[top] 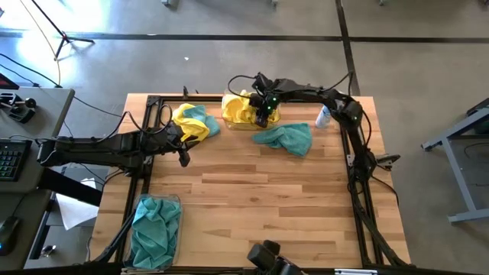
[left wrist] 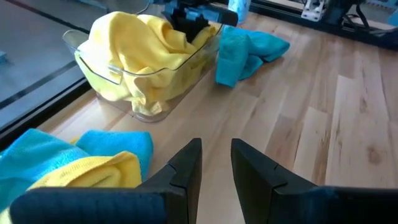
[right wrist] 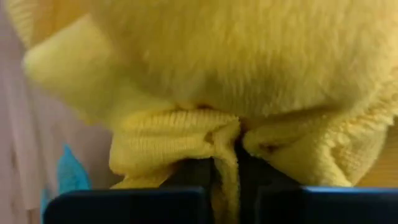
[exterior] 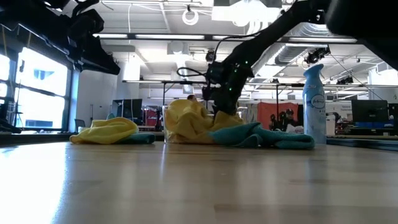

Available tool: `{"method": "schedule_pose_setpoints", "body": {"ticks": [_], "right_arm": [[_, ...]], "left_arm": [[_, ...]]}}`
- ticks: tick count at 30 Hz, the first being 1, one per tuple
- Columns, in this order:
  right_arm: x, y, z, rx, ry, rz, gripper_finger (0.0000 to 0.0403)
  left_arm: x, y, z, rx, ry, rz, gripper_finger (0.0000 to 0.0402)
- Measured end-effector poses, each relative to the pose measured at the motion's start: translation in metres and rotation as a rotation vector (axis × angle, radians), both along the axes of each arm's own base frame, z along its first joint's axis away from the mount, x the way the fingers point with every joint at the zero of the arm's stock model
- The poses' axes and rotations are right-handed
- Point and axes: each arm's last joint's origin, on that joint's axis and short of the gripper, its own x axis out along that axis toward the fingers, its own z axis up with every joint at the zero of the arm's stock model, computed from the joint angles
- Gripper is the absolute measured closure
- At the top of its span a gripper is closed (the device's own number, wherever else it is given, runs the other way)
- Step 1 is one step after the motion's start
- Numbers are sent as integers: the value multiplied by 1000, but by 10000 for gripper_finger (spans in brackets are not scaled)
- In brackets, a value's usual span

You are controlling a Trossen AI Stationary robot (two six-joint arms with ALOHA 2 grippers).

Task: Sort microfiber towel by color & place in baskets
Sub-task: Put the yellow microfiber towel into the top transparent bin

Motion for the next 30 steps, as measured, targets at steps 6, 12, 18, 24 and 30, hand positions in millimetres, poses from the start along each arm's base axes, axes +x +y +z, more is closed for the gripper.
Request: {"method": "schedule_pose_setpoints", "body": {"ticks": [6,12,18,24,30], "right_arm": [[2,-1,-11,36,26,-66,342],[3,-2,-2,56,44,-132,295],[5,-5,26,65,66,-138,262],[7,-7,67,68,57,-155,250],[5,-6,96,80,43,-192,249]], "left_arm": [[0,0,0,-5,-2,2,328],[0,0,0,-4,-1,2,328],[0,0,0,-4,0,2,328],[0,0,0,-3,0,1,328],[0,0,0,-3,0,1,328]]}}
